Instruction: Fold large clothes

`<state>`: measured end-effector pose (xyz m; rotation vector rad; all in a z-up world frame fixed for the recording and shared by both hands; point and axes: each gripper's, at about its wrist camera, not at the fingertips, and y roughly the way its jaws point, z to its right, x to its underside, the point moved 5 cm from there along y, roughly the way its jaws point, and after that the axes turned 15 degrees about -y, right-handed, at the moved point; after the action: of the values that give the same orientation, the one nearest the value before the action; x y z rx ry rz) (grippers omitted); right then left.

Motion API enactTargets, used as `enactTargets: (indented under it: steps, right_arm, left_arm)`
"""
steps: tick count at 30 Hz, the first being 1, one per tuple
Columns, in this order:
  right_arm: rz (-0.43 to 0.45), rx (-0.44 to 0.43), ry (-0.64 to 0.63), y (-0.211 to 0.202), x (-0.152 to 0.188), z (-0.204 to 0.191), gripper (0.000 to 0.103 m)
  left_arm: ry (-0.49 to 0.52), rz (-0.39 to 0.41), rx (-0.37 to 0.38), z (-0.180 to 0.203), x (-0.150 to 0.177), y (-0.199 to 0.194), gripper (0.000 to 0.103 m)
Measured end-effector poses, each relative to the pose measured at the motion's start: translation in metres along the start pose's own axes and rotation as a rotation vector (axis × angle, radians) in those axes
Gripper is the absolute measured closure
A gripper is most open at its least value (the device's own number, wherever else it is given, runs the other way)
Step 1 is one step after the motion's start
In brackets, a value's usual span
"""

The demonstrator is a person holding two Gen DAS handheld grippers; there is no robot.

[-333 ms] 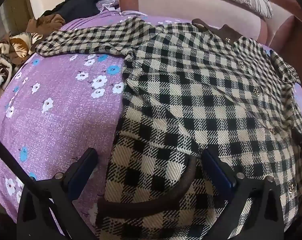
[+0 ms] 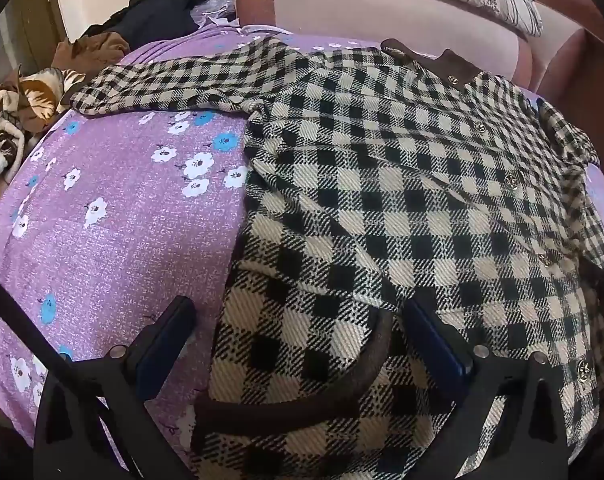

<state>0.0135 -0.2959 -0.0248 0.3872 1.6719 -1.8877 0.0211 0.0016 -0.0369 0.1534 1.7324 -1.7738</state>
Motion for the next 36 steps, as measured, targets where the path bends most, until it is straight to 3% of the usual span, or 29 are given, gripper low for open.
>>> enactTargets:
  steps: [4,6,16,17,19,20,30,36]
  right_arm:
    - [0.023,-0.014,0.042,-0.007,0.004,0.011,0.013]
    - [0.001,-0.006,-0.029,0.014,0.006,-0.009,0.013]
    - [-0.022,-0.026,-0.032,0.016,0.007,-0.015,0.013]
    - [-0.025,-0.029,-0.038,0.016,0.006,-0.016,0.013]
    - [-0.025,-0.034,-0.043,0.015,0.006,-0.016,0.013]
    - [-0.024,-0.04,-0.046,0.014,0.006,-0.017,0.013]
    - [0.074,-0.001,-0.134,-0.011,-0.006,-0.031,0.013]
    - [0.065,0.001,-0.137,-0.009,-0.005,-0.031,0.013]
  left_arm:
    - [0.003,0.011,0.001,0.001,0.001,0.0,0.0]
    - [0.004,0.016,0.004,0.0,0.002,0.0,0.0]
    - [0.022,-0.001,0.015,-0.001,0.003,-0.006,0.001]
    - [0.02,-0.006,0.03,-0.001,0.003,-0.008,0.003]
    - [0.017,0.002,0.072,0.0,0.002,-0.015,0.024]
    - [0.024,0.012,0.075,0.0,0.001,-0.018,0.027]
    - [0.019,0.096,0.066,-0.002,-0.009,-0.036,0.028]
    - [0.022,0.108,0.06,-0.005,-0.009,-0.037,0.028]
